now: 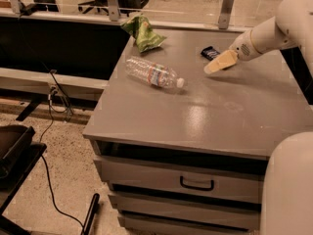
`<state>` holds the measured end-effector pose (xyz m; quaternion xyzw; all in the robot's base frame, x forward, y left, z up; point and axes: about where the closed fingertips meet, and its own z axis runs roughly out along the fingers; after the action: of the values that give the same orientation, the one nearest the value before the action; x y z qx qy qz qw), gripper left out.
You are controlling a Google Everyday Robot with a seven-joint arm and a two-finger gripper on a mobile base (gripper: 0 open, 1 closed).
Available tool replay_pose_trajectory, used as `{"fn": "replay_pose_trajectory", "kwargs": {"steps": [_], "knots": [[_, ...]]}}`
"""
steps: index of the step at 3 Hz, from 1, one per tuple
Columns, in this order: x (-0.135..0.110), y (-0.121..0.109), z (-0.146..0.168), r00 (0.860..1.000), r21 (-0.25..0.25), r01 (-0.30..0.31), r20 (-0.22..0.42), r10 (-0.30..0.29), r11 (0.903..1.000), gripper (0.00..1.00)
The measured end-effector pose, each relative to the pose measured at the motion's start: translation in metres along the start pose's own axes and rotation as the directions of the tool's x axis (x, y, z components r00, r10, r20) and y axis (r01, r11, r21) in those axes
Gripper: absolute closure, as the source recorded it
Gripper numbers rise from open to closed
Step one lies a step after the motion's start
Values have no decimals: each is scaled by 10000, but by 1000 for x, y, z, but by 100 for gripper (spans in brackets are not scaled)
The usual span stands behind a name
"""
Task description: Pick rxbar blueberry
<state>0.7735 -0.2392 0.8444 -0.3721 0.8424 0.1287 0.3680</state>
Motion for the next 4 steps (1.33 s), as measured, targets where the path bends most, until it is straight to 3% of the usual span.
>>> {"fn": "replay_pose_trajectory", "kwargs": {"steps": [3,4], "knots": [[1,5,12,9997,-17,33,-245,-33,10000,83],[1,5,12,9997,-18,34,-244,-35,10000,100]]}}
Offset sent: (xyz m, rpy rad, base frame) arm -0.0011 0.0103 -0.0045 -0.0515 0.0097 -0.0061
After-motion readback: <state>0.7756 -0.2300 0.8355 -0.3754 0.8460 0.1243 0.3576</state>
